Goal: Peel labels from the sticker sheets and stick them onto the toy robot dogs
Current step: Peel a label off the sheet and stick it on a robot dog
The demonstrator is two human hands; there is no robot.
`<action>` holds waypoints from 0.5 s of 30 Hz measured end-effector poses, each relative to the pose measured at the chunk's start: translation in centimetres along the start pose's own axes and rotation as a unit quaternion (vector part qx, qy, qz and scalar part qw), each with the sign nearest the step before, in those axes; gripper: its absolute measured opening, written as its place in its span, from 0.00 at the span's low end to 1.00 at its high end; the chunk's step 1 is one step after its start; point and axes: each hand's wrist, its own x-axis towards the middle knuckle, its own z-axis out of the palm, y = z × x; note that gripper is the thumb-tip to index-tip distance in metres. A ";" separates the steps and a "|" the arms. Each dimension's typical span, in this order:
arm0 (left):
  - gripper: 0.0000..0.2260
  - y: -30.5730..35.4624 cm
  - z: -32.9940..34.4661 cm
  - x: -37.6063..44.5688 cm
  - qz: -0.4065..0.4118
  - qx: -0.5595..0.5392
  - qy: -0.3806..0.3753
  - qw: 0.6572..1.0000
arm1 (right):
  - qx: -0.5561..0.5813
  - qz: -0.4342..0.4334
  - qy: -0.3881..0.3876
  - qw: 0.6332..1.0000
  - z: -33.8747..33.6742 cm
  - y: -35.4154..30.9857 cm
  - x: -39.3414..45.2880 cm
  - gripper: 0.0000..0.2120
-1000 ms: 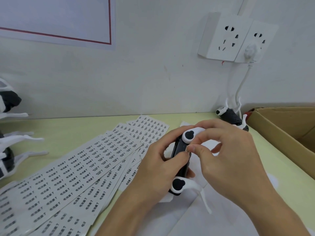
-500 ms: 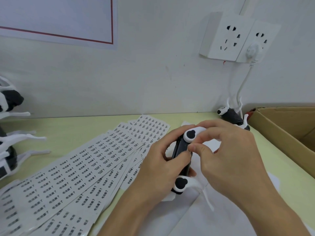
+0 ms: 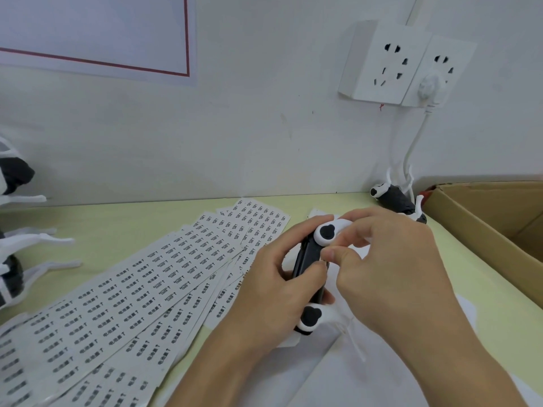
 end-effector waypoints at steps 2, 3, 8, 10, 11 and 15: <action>0.23 0.0 -0.1 -0.1 -0.001 0.008 -0.001 1.000 | -0.011 0.005 0.002 1.000 0.0 -0.2 -0.1 0.13; 0.23 0.0 -0.1 -0.1 -0.002 0.013 -0.001 1.000 | -0.015 0.007 0.002 1.000 -0.1 -0.3 -0.1 0.13; 0.23 0.2 0.1 -0.2 -0.008 0.021 0.005 1.000 | -0.024 0.022 -0.010 0.999 -0.4 -0.6 -0.1 0.13; 0.23 0.2 0.1 -0.3 -0.010 0.020 0.006 1.000 | -0.026 0.032 -0.024 0.999 -0.4 -0.7 0.1 0.13; 0.23 0.3 0.1 -0.3 -0.011 0.020 0.007 1.000 | -0.023 0.035 -0.028 0.999 -0.5 -0.7 0.2 0.14; 0.23 0.5 0.2 -0.4 -0.013 0.027 0.012 0.999 | 0.006 0.020 -0.006 1.000 -0.4 -0.6 0.1 0.15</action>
